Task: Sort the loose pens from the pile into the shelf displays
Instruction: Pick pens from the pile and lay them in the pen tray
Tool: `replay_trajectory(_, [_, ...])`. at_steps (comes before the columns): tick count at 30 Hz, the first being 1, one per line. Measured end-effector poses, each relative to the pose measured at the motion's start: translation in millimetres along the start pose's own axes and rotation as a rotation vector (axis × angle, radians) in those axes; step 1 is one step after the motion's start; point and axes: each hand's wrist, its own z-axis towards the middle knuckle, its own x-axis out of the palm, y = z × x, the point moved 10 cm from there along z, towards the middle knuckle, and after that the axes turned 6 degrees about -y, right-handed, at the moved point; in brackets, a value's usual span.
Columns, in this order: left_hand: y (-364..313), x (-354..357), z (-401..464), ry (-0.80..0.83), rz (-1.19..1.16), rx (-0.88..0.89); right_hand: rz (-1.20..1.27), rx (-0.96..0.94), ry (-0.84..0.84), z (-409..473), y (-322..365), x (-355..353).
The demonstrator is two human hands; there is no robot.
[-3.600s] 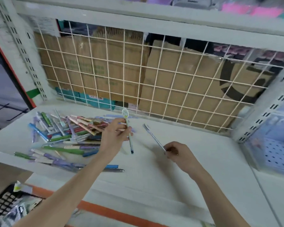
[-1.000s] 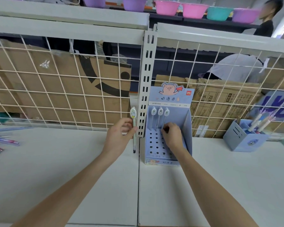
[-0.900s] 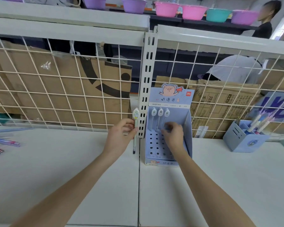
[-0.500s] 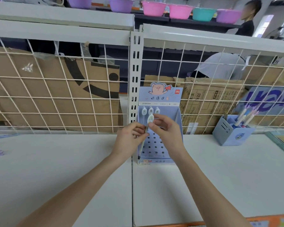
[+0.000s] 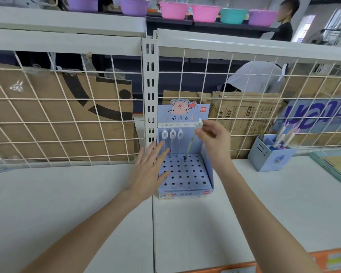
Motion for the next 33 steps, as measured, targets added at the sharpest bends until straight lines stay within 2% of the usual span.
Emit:
replay_trajectory(4, [4, 27, -15, 0.137, 0.113, 0.048, -0.110, 0.013, -0.043, 20, -13, 2])
replay_trajectory(8, [2, 30, -17, 0.119, 0.116, 0.063, -0.199, 0.020, -0.031, 24, -26, 9])
replay_trajectory(20, [2, 31, -16, 0.098, 0.112, 0.043, -0.254, 0.017, 0.065, 28, -27, 19])
replay_trajectory(25, [3, 32, -17, 0.114, 0.111, 0.034, -0.301, 0.044, 0.122, 22, -37, 26])
replay_trajectory(33, [4, 35, -17, 0.149, 0.093, 0.022, -0.387, 0.078, 0.120, 15, -52, 30])
